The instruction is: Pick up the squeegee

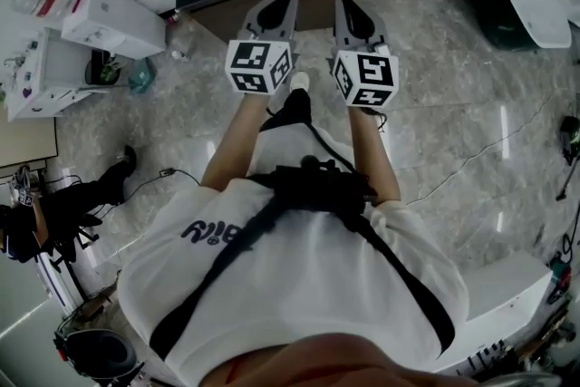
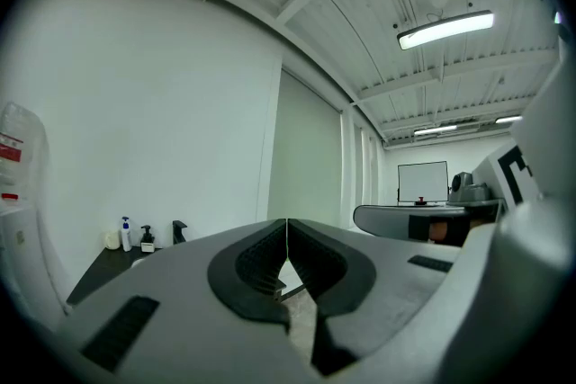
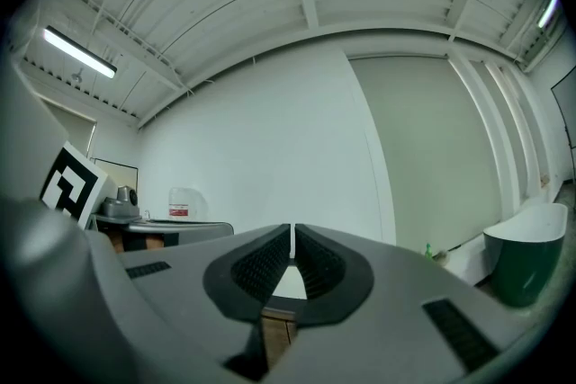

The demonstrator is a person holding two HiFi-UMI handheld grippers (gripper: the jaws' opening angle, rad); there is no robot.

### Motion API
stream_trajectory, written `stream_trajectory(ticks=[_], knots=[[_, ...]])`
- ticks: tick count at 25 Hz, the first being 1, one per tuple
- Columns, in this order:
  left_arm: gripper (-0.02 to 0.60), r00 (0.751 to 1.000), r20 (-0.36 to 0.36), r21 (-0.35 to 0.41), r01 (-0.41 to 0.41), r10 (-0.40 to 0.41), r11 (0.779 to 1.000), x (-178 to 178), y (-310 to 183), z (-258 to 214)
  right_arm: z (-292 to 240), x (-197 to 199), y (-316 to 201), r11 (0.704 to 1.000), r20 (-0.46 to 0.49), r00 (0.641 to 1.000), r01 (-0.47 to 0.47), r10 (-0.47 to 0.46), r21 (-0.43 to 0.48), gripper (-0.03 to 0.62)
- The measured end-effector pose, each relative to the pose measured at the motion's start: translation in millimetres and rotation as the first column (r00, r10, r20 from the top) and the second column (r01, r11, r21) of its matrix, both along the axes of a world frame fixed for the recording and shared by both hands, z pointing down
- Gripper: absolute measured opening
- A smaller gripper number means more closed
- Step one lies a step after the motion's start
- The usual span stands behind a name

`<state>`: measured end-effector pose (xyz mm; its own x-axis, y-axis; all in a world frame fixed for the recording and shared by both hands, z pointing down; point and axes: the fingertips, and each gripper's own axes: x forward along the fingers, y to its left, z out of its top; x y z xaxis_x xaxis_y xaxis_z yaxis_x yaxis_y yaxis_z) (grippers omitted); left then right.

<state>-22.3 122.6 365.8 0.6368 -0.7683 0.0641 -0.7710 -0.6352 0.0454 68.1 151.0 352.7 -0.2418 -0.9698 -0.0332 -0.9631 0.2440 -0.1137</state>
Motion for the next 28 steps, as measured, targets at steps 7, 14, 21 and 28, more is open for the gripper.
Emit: stream_trajectory(ticks=[7, 14, 21, 28], knots=[[0.011, 0.998, -0.007, -0.015, -0.058, 0.058, 0.998, 20.5, -90.8, 6.5, 5.8, 15.5, -86.3, 0.998, -0.002, 0.998, -0.057, 0.057, -0.026, 0.006], [0.011, 0.996, -0.011, 0.005, -0.085, 0.085, 0.996, 27.8, -199.5, -13.0, -13.6, 20.9, -194.3, 0.996, 0.005, 0.996, -0.087, 0.087, -0.012, 0.006], [0.011, 0.997, -0.031, -0.029, -0.068, 0.067, 0.997, 16.4, -284.0, -3.0, -2.0, 24.3, -285.1, 0.987, -0.029, 0.99, -0.141, 0.139, -0.073, 0.006], [0.011, 0.996, -0.02, -0.109, -0.085, 0.083, 0.99, 20.2, -328.0, 45.8, 51.0, 55.3, -327.2, 0.965, -0.045, 0.982, -0.186, 0.181, -0.187, 0.006]])
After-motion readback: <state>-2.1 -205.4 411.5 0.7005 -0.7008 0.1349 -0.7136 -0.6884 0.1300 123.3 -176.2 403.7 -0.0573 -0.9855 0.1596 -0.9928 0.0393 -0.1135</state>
